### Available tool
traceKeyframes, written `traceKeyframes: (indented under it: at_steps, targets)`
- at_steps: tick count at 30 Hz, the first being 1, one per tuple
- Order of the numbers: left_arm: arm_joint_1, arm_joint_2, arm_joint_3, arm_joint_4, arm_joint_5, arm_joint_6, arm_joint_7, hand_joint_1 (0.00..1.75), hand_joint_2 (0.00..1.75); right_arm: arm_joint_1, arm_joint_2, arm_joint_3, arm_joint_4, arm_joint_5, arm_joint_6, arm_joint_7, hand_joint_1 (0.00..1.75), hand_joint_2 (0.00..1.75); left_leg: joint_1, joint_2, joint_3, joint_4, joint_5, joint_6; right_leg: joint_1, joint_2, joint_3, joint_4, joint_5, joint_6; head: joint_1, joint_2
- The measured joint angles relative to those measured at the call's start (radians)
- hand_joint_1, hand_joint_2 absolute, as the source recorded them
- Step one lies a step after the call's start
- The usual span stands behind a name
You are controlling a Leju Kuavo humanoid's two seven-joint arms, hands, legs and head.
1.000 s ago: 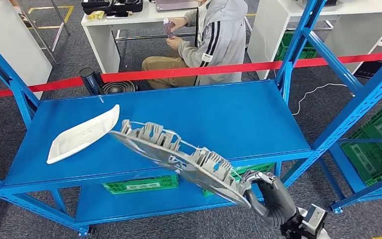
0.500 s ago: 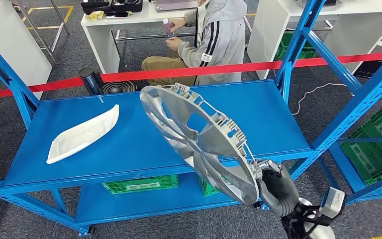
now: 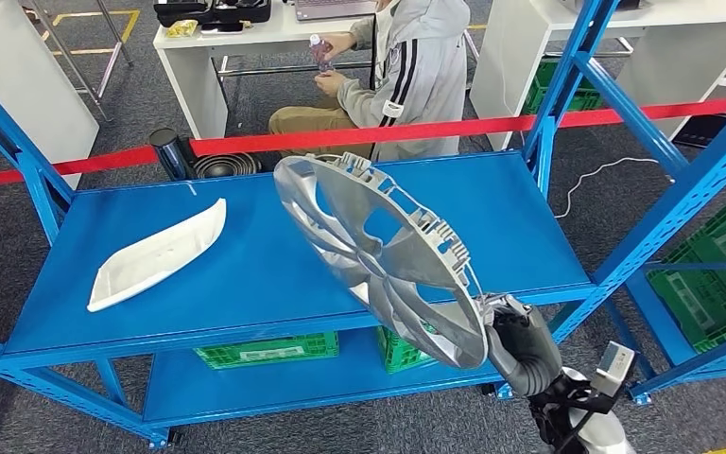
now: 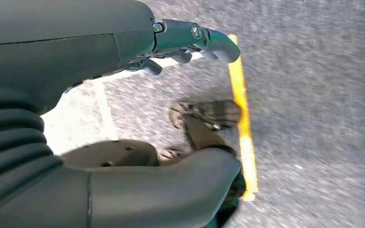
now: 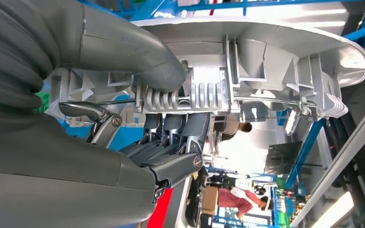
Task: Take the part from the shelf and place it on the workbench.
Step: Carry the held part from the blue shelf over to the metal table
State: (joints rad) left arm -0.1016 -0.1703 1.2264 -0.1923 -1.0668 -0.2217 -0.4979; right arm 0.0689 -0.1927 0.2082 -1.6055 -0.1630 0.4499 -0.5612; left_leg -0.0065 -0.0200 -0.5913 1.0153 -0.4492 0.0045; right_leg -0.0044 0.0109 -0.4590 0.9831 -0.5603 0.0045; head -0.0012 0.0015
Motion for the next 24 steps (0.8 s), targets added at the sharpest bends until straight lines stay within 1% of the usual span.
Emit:
traceKeyframes:
  at_steps: [2,10,12,15,18,20,24]
  targets:
    - [-0.004,0.001,0.0,0.0,-0.003,-0.014,-0.007,0.0,1.75,-0.013,0.009,0.002,0.011,0.011,-0.005,0.005,1.75,1.75,0.0,0.0,0.0,0.0,0.0,0.0,0.0,0.0,0.0,0.0,0.0,0.0,0.0,0.0]
    - [-0.006,0.003,0.0,0.0,0.002,-0.039,0.041,0.0,1.75,-0.011,0.06,0.007,0.021,0.06,-0.023,0.012,1.75,1.75,0.0,0.0,0.0,0.0,0.0,0.0,0.0,0.0,0.0,0.0,0.0,0.0,0.0,0.0]
    - [-0.006,0.003,0.0,0.0,0.007,-0.036,0.066,0.0,1.75,-0.005,0.069,0.006,0.021,0.04,-0.01,0.011,1.75,1.75,0.0,0.0,0.0,0.0,0.0,0.0,0.0,0.0,0.0,0.0,0.0,0.0,0.0,0.0]
    - [-0.004,0.003,0.002,0.0,0.015,-0.027,0.104,0.0,1.75,0.002,0.086,-0.007,0.021,-0.047,0.038,0.009,1.75,1.75,0.0,0.0,0.0,0.0,0.0,0.0,0.0,0.0,0.0,0.0,0.0,0.0,0.0,0.0]
    - [-0.004,0.004,0.005,0.0,0.02,-0.025,0.122,0.0,1.75,0.002,0.101,-0.032,0.021,-0.123,0.077,0.016,1.75,1.75,0.0,0.0,0.0,0.0,0.0,0.0,0.0,0.0,0.0,0.0,0.0,0.0,0.0,0.0]
    - [-0.004,0.006,0.009,0.0,0.021,-0.025,0.126,0.0,1.75,0.002,0.11,-0.053,0.021,-0.138,0.085,0.026,1.75,1.75,0.0,0.0,0.0,0.0,0.0,0.0,0.0,0.0,0.0,0.0,0.0,0.0,0.0,0.0]
    - [-0.003,0.011,0.012,0.0,0.021,-0.026,0.127,0.0,1.75,0.017,0.127,-0.083,0.019,-0.118,0.089,0.026,1.75,1.75,0.0,-0.001,0.0,0.0,0.0,0.0,0.0,-0.001,0.0,0.0,0.0,0.0,0.0,0.0]
